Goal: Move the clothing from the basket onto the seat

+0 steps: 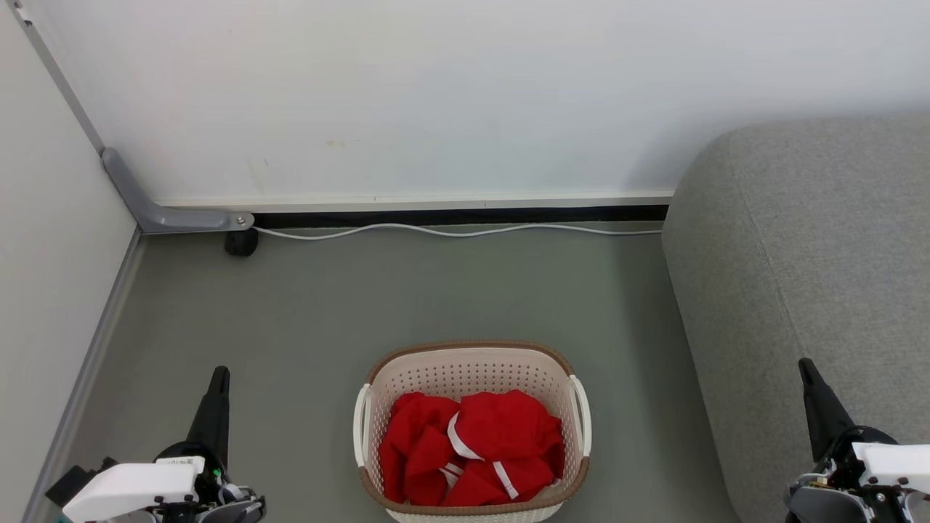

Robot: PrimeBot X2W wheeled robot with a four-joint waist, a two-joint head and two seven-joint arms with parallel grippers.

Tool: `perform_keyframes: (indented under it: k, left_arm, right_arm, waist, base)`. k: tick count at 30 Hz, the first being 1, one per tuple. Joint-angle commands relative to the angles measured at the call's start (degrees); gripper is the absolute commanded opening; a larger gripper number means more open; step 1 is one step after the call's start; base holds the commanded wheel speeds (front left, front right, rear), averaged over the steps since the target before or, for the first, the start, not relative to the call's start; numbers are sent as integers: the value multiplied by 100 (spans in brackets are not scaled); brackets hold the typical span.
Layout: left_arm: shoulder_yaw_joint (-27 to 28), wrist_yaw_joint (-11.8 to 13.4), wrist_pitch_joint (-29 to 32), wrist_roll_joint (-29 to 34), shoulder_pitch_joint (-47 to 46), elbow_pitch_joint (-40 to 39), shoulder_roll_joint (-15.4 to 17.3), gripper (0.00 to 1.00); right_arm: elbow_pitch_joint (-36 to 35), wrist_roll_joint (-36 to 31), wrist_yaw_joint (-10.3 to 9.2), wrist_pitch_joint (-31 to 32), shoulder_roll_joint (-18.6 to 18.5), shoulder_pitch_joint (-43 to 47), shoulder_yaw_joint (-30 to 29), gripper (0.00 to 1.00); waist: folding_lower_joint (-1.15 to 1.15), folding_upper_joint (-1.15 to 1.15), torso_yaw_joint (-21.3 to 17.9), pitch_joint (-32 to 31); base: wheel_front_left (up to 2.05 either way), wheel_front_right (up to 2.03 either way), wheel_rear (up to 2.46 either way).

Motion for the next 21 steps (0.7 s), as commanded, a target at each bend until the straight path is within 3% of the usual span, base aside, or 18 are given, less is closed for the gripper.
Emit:
perform_keyframes:
  k: [1, 21]
  left_arm:
    - [183, -43, 33, -23, -331, -165, 105, 0]
    - [183, -43, 33, -23, -331, -165, 105, 0]
  right_arm:
    - [-175, 67, 25, 42, -60, -207, 96, 0]
    - [-175, 67, 25, 42, -60, -207, 96, 0]
  waist:
    - [0, 0, 0, 0]
    - [0, 0, 0, 0]
  base:
    - [0, 0, 0]
    - [0, 0, 0]
